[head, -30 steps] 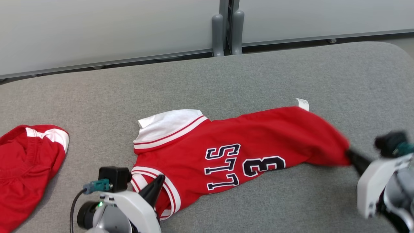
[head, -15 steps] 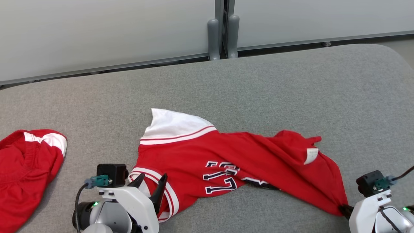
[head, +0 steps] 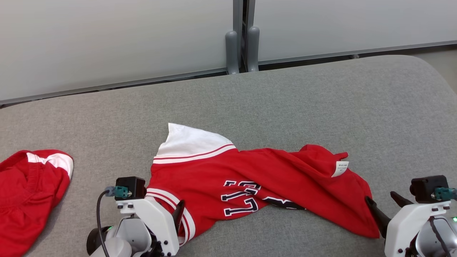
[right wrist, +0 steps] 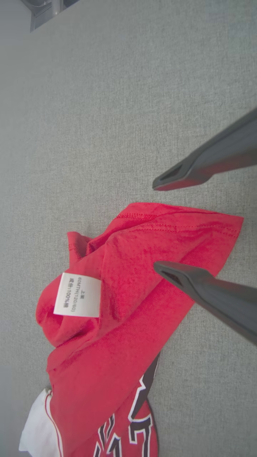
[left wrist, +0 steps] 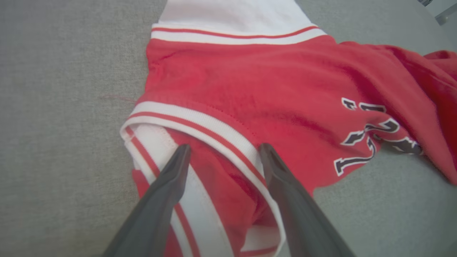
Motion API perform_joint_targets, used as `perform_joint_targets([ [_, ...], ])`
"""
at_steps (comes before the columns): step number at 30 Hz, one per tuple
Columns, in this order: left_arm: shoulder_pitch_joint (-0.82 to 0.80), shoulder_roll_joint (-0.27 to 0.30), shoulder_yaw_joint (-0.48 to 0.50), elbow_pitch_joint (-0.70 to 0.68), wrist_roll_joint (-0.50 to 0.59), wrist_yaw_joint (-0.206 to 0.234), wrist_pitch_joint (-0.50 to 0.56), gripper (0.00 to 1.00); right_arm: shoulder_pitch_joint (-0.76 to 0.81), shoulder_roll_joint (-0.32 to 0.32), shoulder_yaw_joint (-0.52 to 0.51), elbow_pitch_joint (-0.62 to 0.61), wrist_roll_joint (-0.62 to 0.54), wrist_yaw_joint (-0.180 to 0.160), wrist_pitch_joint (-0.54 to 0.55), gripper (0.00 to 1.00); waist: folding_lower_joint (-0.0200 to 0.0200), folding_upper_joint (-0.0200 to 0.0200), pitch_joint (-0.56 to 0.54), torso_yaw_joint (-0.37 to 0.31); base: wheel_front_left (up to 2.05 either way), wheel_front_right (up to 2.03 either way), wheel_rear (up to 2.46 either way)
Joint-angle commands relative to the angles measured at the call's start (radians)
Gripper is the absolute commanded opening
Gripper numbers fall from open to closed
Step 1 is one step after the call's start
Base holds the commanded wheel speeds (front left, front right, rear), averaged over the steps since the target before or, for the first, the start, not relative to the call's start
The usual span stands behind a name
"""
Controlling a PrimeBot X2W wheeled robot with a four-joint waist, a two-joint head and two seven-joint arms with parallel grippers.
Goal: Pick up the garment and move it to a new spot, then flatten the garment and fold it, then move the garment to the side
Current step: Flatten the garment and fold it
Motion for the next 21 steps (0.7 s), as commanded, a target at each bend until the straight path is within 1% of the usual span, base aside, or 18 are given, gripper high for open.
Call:
perform_joint_targets([
  [1, -0.024, -0.012, 0.006, 0.024, -0.015, -0.003, 0.001, 1.00, -0.005, 0.020, -0.018, -0.008, -0.030, 0.000, 0.003, 1.00, 0.0000, 0.0000, 0.003, -0.004, 0.00, 0.00, 0.00],
  [2, -0.031, -0.020, 0.009, 0.034, -0.021, -0.010, 0.000, 1.00, -0.012, 0.035, -0.020, -0.008, -0.044, 0.000, 0.003, 1.00, 0.0000, 0.0000, 0.004, -0.005, 0.00, 0.00, 0.00],
  [3, -0.037, -0.025, 0.012, 0.045, -0.025, -0.018, -0.003, 0.76, -0.017, 0.048, -0.018, -0.008, -0.051, 0.000, 0.004, 1.00, 0.0000, 0.0000, 0.006, -0.006, 0.00, 0.00, 0.00],
  [5, -0.045, -0.033, 0.008, 0.062, -0.031, -0.037, -0.001, 0.00, -0.024, 0.062, -0.012, -0.007, -0.061, 0.000, 0.006, 1.00, 0.0000, 0.0000, 0.007, -0.006, 0.00, 0.00, 0.00],
  [7, -0.052, -0.043, 0.003, 0.072, -0.039, -0.061, -0.007, 0.00, -0.032, 0.070, -0.005, -0.004, -0.063, 0.000, 0.005, 1.00, 0.0000, 0.0000, 0.009, -0.006, 0.00, 0.00, 0.00],
  [8, -0.052, -0.043, 0.003, 0.072, -0.039, -0.061, -0.007, 0.00, -0.032, 0.070, -0.005, -0.004, -0.063, 0.000, 0.005, 1.00, 0.0000, 0.0000, 0.009, -0.006, 0.00, 0.00, 0.00],
  [10, -0.049, -0.045, 0.001, 0.076, -0.046, -0.082, -0.012, 0.00, -0.039, 0.073, -0.007, -0.001, -0.066, 0.000, -0.001, 1.00, 0.0000, 0.0000, 0.010, -0.003, 0.00, 0.00, 0.00],
  [14, -0.008, -0.031, 0.007, 0.056, -0.072, -0.104, -0.009, 0.00, -0.035, 0.097, -0.054, 0.032, -0.076, 0.000, 0.025, 1.00, 0.0000, 0.0000, 0.010, 0.006, 0.00, 0.00, 0.00],
  [17, 0.039, 0.005, 0.016, 0.009, -0.089, -0.099, 0.004, 0.00, -0.050, 0.110, -0.097, 0.064, -0.107, 0.000, 0.050, 1.00, 0.0000, 0.0000, 0.013, 0.013, 0.00, 0.00, 0.00],
  [18, 0.075, 0.038, 0.022, -0.035, -0.091, -0.087, 0.014, 0.00, -0.071, 0.117, -0.114, 0.085, -0.126, 0.000, 0.049, 1.00, 0.0000, 0.0000, 0.020, 0.021, 0.00, 0.00, 0.00],
  [21, 0.106, 0.073, 0.019, -0.096, -0.083, -0.075, 0.025, 0.00, -0.105, 0.123, -0.122, 0.119, -0.138, 0.000, 0.044, 1.00, 0.0000, 0.0000, 0.033, 0.038, 0.00, 0.00, 0.00],
])
